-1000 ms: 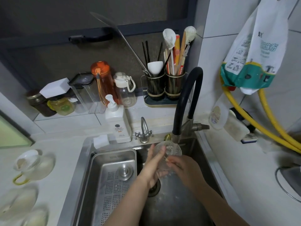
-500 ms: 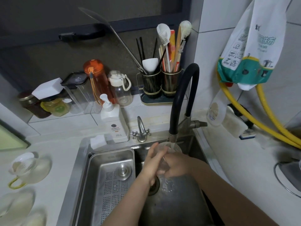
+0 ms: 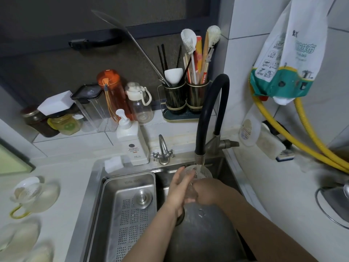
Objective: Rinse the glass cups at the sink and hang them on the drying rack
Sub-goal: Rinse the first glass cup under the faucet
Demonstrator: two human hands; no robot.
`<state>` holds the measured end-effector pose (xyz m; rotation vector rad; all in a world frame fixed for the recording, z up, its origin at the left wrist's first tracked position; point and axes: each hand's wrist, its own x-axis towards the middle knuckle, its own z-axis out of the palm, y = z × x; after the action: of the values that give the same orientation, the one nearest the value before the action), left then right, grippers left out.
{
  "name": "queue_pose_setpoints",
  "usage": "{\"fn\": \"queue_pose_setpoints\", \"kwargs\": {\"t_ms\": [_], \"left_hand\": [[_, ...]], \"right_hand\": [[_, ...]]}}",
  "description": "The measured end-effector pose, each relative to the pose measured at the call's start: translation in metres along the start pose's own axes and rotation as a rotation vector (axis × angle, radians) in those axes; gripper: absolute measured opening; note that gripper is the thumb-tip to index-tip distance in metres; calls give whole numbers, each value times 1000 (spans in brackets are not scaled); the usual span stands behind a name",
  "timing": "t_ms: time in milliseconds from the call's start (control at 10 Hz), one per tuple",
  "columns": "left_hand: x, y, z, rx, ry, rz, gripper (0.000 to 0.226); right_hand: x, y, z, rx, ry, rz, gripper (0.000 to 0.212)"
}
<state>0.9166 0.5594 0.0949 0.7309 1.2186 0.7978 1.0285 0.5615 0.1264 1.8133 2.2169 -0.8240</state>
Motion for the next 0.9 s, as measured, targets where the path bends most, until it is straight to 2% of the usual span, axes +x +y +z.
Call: {"fn": "queue_pose_setpoints", "kwargs": {"t_ms": [100, 200, 300, 400, 500, 600, 700, 800, 900], "left_hand": [[-2, -4, 3, -69, 6, -32, 58], [-3, 1, -4, -45, 17, -9, 59], [-3, 2, -9, -38, 34, 5, 63], [-6, -1, -2, -51, 17, -42, 64], [-4, 0, -2, -82, 25, -32, 58], [-3, 4, -8, -23, 36, 9, 60], [-6, 5, -6, -27, 38, 8, 63], [-7, 3, 1, -66, 43, -3, 56], [-5, 3, -3, -50, 37, 24, 54]], "right_hand": [[0, -4, -5, 84, 44, -11, 41], [0, -3, -2, 86, -3, -123, 44], [-2, -2, 2, 74, -58, -94, 34], [2, -6, -2, 66, 24, -111, 42], [2, -9, -11, 150, -12, -94, 54], [0, -3, -6, 79, -111, -133, 43], [-2, -2, -1, 23, -47, -107, 37], [0, -5, -4, 121, 73, -100, 53], [-11, -10, -9, 273, 5, -270, 52]]}}
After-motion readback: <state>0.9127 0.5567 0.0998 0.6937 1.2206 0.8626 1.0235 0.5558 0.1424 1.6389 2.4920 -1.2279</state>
